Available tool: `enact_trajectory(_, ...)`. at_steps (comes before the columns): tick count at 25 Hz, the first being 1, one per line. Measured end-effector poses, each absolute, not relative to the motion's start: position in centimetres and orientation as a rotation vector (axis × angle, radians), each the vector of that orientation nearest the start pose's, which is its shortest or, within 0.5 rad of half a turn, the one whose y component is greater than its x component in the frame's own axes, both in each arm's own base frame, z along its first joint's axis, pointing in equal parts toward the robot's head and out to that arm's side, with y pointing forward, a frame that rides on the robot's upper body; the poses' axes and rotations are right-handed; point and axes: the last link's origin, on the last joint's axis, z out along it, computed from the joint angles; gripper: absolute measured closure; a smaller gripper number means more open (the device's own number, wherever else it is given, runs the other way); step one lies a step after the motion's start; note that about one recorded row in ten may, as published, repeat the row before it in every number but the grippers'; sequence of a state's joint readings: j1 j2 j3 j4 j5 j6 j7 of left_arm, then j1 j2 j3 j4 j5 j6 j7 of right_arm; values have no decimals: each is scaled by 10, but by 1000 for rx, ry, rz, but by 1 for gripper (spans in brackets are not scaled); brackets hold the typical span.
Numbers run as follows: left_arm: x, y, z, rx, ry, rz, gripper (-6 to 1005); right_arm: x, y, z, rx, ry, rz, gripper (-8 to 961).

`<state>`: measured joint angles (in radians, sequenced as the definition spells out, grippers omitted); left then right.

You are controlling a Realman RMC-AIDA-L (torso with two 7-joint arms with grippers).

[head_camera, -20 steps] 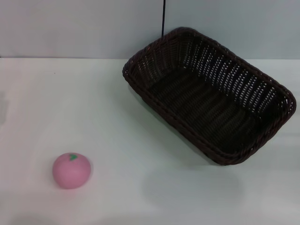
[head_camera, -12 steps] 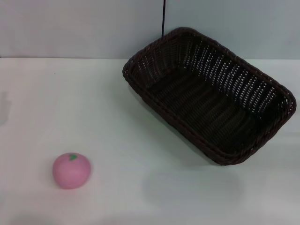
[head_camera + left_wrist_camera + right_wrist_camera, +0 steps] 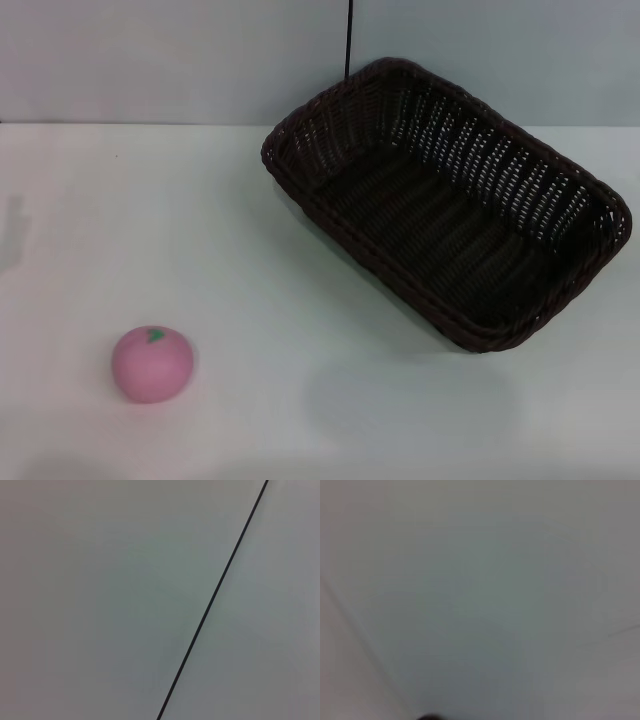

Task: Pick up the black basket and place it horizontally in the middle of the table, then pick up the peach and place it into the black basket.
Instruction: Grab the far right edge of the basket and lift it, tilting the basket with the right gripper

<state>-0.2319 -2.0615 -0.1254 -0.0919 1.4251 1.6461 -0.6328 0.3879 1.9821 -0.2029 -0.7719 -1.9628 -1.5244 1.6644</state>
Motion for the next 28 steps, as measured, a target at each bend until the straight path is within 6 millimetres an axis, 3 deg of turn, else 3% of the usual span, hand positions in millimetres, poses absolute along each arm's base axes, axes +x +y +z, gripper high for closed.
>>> enact_trajectory(1, -369, 231, 43, -1199, -707, -1159, 215, 341, 315, 153, -2051, 1047, 812, 389)
enact_trajectory(4, -369, 231, 43, -1202, -710, -1157, 215, 315, 329, 177, -2165, 1073, 682, 395)
enact_trajectory(7, -369, 231, 42, -1206, -711, -1158, 215, 297, 340, 184, -2245, 1074, 594, 402)
enact_trajectory(8, -368, 231, 41, -1210, -713, -1159, 215, 281, 352, 185, -2330, 1088, 473, 404)
enact_trajectory(9, -368, 231, 41, -1210, -713, -1159, 215, 281, 352, 185, -2330, 1088, 473, 406)
enact_trajectory(13, -368, 231, 40, -1210, -717, -1160, 215, 254, 380, 166, -2473, 1070, 155, 415)
enact_trajectory(18, -369, 229, 38, -1208, -723, -1156, 215, 240, 393, 145, -2539, 1033, 49, 426)
enact_trajectory(28, -371, 225, 37, -1200, -735, -1154, 214, 248, 399, 112, -2575, 1053, -27, 448)
